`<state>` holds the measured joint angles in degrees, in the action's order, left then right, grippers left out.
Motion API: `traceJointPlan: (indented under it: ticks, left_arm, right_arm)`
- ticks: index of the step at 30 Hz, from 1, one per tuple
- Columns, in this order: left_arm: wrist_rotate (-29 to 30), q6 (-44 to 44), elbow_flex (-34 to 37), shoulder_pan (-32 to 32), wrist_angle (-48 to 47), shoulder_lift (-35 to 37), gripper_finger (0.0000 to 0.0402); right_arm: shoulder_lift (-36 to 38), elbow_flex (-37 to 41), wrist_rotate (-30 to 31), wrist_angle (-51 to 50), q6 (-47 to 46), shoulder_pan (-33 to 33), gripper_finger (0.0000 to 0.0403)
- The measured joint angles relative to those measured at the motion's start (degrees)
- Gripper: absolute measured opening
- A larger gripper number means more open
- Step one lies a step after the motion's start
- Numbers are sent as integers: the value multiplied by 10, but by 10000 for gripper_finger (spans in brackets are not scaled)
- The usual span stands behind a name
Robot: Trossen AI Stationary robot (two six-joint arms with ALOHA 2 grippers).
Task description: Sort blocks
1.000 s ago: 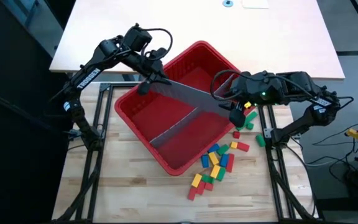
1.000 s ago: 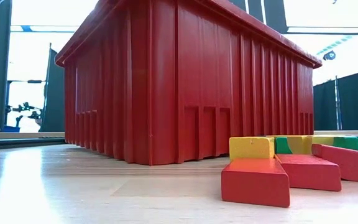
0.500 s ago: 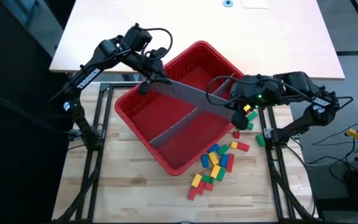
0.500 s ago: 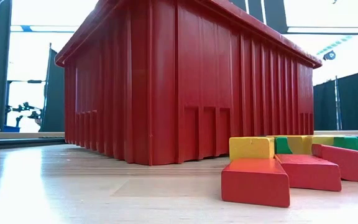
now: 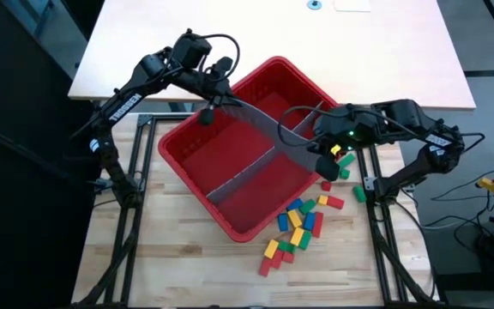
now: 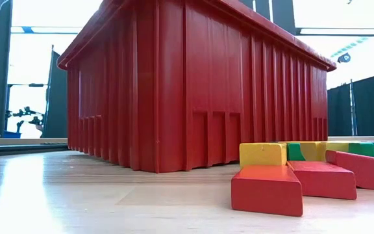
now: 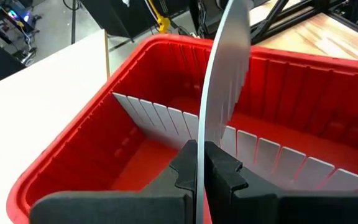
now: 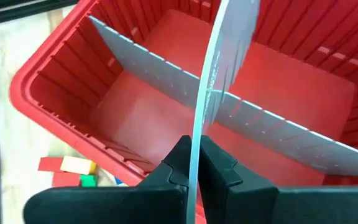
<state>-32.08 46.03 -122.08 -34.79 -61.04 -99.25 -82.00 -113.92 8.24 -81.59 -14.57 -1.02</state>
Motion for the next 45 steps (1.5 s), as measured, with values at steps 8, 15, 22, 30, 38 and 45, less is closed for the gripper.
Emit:
traceJointPlan:
  ticks: [8,15,22,30,38,45]
  left_arm:
    - [1,16,0,-1,1,-18,1]
    - [1,30,0,-9,4,-19,1]
    - [1,32,0,-17,1,-19,1]
    - [1,42,0,-32,0,-19,0]
    - [-2,59,0,-48,0,-19,0]
    - [-3,63,0,-55,5,-19,0]
  right_arm:
    - [-10,1,-27,4,5,0,1]
    - [-10,1,-37,20,-2,0,1]
    - [-14,1,-49,53,5,0,1]
    - [-25,0,-51,67,11,0,1]
    - [-35,0,-54,79,22,0,0]
    - [-35,0,-54,88,21,0,0]
